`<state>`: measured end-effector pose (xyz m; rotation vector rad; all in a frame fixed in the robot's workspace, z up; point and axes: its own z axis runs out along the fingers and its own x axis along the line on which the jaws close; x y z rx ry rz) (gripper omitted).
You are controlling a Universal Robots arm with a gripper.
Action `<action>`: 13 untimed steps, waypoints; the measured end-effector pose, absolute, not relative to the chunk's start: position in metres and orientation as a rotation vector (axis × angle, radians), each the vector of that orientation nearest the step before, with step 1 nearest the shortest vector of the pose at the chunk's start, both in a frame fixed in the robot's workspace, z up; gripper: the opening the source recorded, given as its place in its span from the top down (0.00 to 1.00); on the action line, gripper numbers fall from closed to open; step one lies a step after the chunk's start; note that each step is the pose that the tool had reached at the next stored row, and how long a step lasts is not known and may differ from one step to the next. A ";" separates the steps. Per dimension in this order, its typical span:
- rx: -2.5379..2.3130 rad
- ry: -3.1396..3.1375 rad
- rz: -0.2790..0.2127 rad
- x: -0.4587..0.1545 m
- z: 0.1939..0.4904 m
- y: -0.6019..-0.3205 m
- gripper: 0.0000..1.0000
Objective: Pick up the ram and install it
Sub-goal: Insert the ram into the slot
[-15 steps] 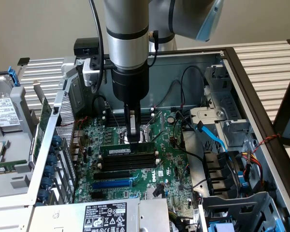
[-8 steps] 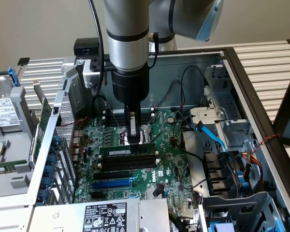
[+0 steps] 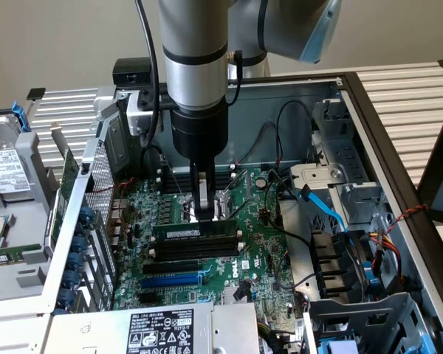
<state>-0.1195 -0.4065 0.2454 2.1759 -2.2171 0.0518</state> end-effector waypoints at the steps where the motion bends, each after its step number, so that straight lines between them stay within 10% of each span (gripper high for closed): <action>1: 2.176 -2.217 0.052 -0.120 0.245 -0.407 0.87; 13: 2.176 -2.218 0.053 -0.119 0.244 -0.408 0.87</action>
